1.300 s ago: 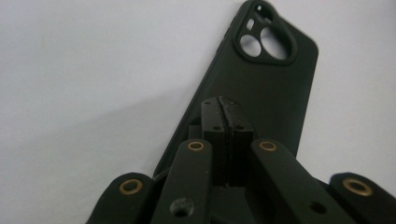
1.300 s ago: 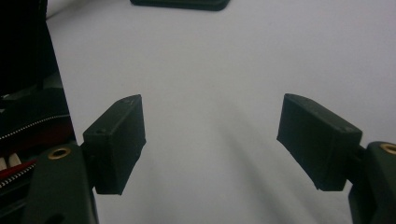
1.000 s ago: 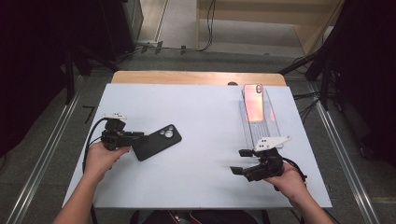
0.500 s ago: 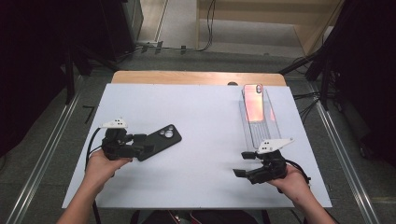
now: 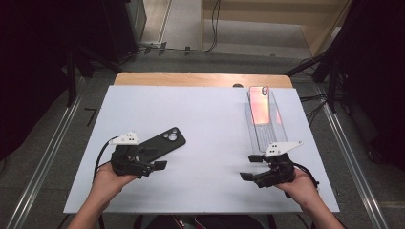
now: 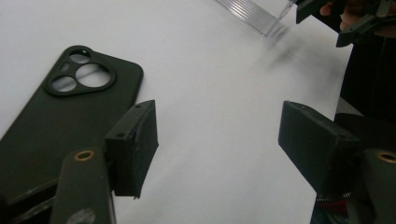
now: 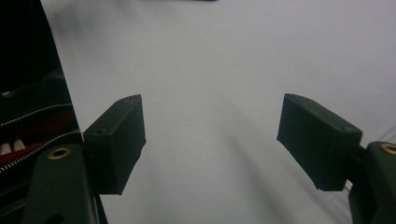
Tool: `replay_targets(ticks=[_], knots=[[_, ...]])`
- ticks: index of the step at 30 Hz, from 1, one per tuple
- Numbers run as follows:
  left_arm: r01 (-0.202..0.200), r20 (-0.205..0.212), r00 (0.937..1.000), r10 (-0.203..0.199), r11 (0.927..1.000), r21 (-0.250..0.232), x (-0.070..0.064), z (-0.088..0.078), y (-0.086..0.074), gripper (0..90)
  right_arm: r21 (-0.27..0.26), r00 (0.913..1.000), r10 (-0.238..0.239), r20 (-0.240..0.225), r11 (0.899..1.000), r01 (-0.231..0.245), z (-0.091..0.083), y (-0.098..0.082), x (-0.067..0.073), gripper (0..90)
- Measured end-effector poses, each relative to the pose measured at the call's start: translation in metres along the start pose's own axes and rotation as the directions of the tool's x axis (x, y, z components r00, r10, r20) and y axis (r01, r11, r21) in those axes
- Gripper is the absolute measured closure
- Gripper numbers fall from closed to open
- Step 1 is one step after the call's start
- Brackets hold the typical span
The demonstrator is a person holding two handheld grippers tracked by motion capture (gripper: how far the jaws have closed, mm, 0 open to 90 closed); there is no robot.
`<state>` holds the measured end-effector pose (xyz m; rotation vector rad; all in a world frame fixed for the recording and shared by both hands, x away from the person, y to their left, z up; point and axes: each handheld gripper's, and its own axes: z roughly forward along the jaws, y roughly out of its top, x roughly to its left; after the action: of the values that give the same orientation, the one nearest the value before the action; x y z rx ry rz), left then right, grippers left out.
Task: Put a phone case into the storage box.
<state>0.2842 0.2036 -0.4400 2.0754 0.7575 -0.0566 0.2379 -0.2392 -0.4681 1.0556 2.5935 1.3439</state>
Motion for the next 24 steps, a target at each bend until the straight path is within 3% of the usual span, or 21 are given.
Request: replay_targets(ticks=[5,13,24], knots=[[-0.012,-0.01,0.9999,0.012,0.9999,0.007,0.001,0.002,0.0,26.9,0.001,1.0,0.002,-0.001,1.0,-0.002,0.0,0.0,0.0,21.4],[0.02,0.002,0.9998,-0.02,0.9996,0.018,0.019,0.006,0.011,20.0,0.004,1.0,0.002,-0.004,1.0,-0.002,0.0,0.0,-0.001,21.4],[-0.017,-0.02,0.9997,0.017,0.9998,0.006,0.047,0.008,0.033,20.0,0.011,1.0,0.007,-0.002,1.0,-0.007,0.001,-0.001,-0.001,21.4]])
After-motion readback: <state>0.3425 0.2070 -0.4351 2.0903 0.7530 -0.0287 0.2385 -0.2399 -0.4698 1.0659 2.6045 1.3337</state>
